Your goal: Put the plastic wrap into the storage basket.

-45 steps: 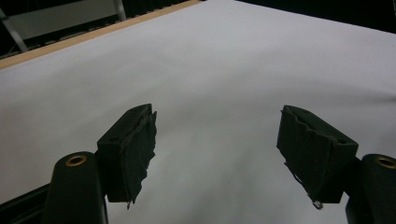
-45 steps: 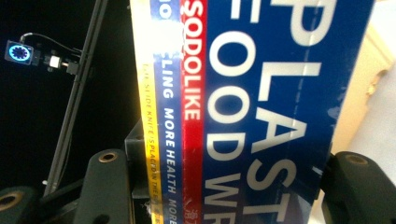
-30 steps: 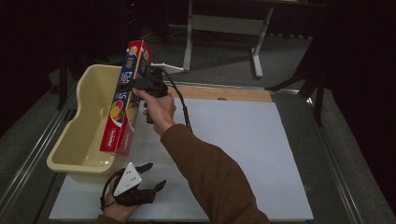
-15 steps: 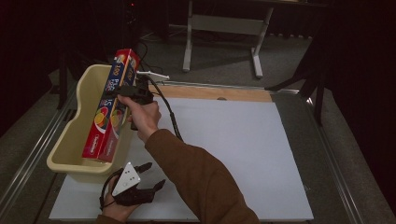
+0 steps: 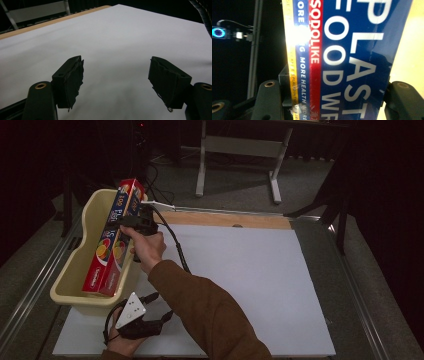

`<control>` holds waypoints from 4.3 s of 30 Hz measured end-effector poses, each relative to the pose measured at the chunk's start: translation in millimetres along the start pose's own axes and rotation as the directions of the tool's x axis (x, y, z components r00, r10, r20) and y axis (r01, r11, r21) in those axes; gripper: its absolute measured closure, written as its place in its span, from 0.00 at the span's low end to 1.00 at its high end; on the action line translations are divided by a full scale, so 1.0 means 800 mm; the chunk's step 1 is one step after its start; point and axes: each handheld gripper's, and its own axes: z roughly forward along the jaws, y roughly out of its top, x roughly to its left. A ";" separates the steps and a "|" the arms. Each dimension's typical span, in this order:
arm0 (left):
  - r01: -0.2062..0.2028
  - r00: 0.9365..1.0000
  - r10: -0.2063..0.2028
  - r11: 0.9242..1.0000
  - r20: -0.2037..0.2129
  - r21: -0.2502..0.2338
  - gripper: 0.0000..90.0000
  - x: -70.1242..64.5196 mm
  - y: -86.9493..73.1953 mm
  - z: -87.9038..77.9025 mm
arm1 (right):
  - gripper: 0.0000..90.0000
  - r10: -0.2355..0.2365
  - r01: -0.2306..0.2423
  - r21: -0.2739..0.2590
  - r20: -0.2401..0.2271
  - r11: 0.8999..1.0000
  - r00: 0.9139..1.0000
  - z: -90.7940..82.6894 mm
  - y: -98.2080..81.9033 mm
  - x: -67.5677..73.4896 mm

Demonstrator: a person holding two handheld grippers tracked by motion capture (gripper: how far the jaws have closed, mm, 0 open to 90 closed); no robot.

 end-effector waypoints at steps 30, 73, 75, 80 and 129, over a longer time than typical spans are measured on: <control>0.046 0.999 -0.047 0.999 -0.018 -0.026 0.30 0.012 -0.001 -0.008 | 0.43 0.096 -0.101 0.023 0.162 0.995 0.982 0.036 -0.005 -0.021; 0.044 0.998 -0.045 0.999 -0.047 -0.021 0.31 0.013 -0.002 -0.011 | 0.43 -0.402 0.354 0.192 0.356 0.915 0.844 -0.022 -0.018 0.011; 0.043 0.998 -0.044 0.999 -0.049 -0.018 0.31 0.013 -0.002 -0.011 | 0.42 -0.467 0.421 0.203 0.378 0.884 0.799 -0.033 -0.023 0.011; 0.043 0.997 -0.044 0.999 -0.059 -0.015 0.31 0.013 -0.002 -0.011 | 0.42 -0.576 0.525 0.241 0.403 0.816 0.711 -0.066 -0.037 0.006; 0.040 0.990 -0.033 0.998 -0.136 0.048 0.32 0.012 -0.002 -0.008 | 0.28 -0.670 0.785 0.114 0.604 0.609 0.432 -0.393 -0.192 -0.200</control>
